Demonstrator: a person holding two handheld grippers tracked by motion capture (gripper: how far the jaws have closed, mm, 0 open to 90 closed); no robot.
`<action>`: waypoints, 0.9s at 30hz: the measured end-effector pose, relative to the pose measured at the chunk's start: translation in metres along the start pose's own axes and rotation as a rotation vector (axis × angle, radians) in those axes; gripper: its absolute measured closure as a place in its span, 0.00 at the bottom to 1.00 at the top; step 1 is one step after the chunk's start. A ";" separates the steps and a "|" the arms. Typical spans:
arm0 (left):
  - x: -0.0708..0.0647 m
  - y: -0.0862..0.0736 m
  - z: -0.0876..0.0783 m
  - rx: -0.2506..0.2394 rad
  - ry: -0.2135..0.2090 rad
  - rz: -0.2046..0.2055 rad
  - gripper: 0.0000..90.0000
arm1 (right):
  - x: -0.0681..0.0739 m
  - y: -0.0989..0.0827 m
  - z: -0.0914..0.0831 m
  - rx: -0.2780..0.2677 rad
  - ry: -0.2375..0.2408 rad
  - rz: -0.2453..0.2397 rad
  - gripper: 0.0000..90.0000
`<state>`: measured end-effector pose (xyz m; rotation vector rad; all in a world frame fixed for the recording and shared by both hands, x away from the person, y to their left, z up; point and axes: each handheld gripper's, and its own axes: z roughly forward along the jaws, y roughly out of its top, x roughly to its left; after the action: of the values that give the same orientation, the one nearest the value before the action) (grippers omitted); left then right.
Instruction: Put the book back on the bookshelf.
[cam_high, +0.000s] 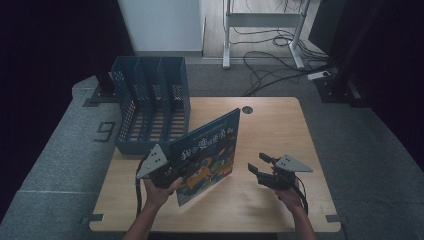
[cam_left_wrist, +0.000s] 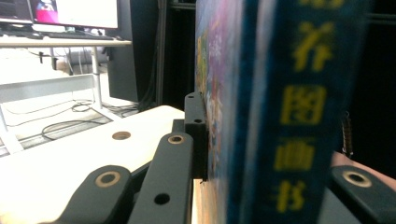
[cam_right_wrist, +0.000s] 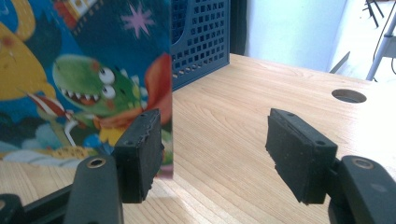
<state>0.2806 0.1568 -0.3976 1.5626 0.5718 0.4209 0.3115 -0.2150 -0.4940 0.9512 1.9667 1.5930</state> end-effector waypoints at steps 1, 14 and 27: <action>0.001 0.001 -0.002 -0.003 0.005 0.000 0.91 | 0.000 0.000 0.000 0.001 0.000 -0.001 0.39; 0.010 0.015 -0.025 -0.048 0.040 -0.014 0.91 | -0.003 -0.004 0.000 0.017 -0.005 0.012 0.39; 0.016 0.027 -0.044 -0.096 0.070 -0.023 0.91 | -0.012 -0.016 0.003 0.061 -0.040 0.063 0.39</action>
<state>0.2706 0.2010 -0.3691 1.4532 0.6146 0.4804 0.3183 -0.2234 -0.5109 1.0704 1.9861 1.5433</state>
